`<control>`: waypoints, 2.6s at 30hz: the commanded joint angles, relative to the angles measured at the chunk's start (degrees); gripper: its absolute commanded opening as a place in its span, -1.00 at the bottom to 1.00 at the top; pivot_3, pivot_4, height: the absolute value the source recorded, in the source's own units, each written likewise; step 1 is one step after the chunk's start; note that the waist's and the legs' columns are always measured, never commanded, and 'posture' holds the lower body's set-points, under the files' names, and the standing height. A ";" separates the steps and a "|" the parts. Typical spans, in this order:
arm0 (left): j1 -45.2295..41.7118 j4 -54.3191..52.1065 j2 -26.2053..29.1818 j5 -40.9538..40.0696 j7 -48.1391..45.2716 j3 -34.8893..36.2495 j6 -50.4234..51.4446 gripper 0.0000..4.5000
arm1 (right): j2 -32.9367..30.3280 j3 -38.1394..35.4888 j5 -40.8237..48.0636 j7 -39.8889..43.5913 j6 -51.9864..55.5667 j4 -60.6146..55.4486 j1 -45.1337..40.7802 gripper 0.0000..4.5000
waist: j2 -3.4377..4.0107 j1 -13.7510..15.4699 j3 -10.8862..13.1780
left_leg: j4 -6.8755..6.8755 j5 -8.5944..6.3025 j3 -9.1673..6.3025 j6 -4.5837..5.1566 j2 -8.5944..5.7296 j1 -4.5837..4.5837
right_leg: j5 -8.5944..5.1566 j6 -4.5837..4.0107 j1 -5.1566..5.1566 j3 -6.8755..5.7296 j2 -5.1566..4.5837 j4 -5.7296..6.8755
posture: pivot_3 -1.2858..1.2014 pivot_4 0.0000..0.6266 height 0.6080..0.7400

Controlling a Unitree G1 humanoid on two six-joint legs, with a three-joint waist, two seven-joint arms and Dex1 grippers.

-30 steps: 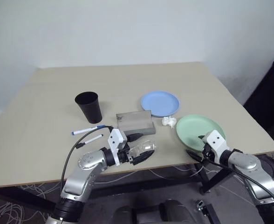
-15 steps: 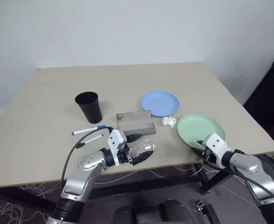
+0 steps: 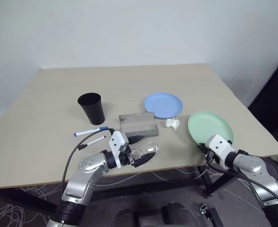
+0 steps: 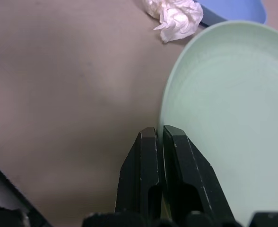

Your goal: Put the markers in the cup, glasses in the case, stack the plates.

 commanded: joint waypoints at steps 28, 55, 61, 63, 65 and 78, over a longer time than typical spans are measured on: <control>1.69 -1.73 0.02 0.37 3.74 3.07 -2.51 1.00 | 18.54 13.21 -15.51 2.33 -43.86 74.99 -61.35 -0.67 | 0.17 -0.08 -0.02 | -0.01 0.17 -0.02 0.36 0.02 0.04 | 0.08 0.04 0.08 0.07 0.00 0.07 | 0.03 -1.00 1.00; -2.57 1.46 0.93 0.25 1.82 3.10 -2.64 1.00 | 16.97 2.02 -2.32 14.92 -20.30 61.70 -48.51 0.39 | 0.28 -0.25 -0.06 | 0.05 0.17 -0.01 0.36 -0.02 0.10 | 0.09 0.05 0.11 0.12 0.03 0.15 | 0.03 -1.00 1.00; -2.97 1.93 0.93 0.29 1.43 3.21 -2.72 1.00 | 17.74 1.90 -2.31 13.95 -16.70 59.65 -47.56 0.39 | 0.30 -0.19 -0.07 | 0.06 0.17 -0.01 0.36 -0.02 0.10 | 0.08 0.04 0.10 0.07 0.05 0.19 | 0.03 -1.00 1.00; -3.18 2.04 0.93 0.32 1.36 3.15 -2.70 1.00 | 19.17 1.72 -2.11 12.50 -15.08 61.59 -48.18 0.39 | 0.30 -0.17 -0.07 | 0.06 0.17 -0.01 0.36 -0.03 0.10 | 0.08 0.04 0.11 0.08 0.04 0.17 | 0.03 -1.00 1.00; -3.03 1.88 0.89 0.33 1.40 3.14 -2.67 1.00 | 20.03 2.05 -2.69 11.32 -14.29 63.09 -48.53 0.39 | 0.30 -0.18 -0.07 | 0.06 0.17 0.00 0.35 -0.03 0.09 | 0.09 0.04 0.10 0.08 0.04 0.17 | 0.03 -1.00 1.00; -0.60 -0.22 1.13 0.27 2.60 3.63 -2.58 1.00 | 21.11 2.20 -3.45 9.74 -14.29 65.58 -48.65 -0.78 | 0.31 -0.22 -0.07 | 0.06 0.17 -0.01 0.35 -0.03 0.07 | 0.09 0.05 0.08 0.07 0.04 0.18 | 0.03 -1.00 1.00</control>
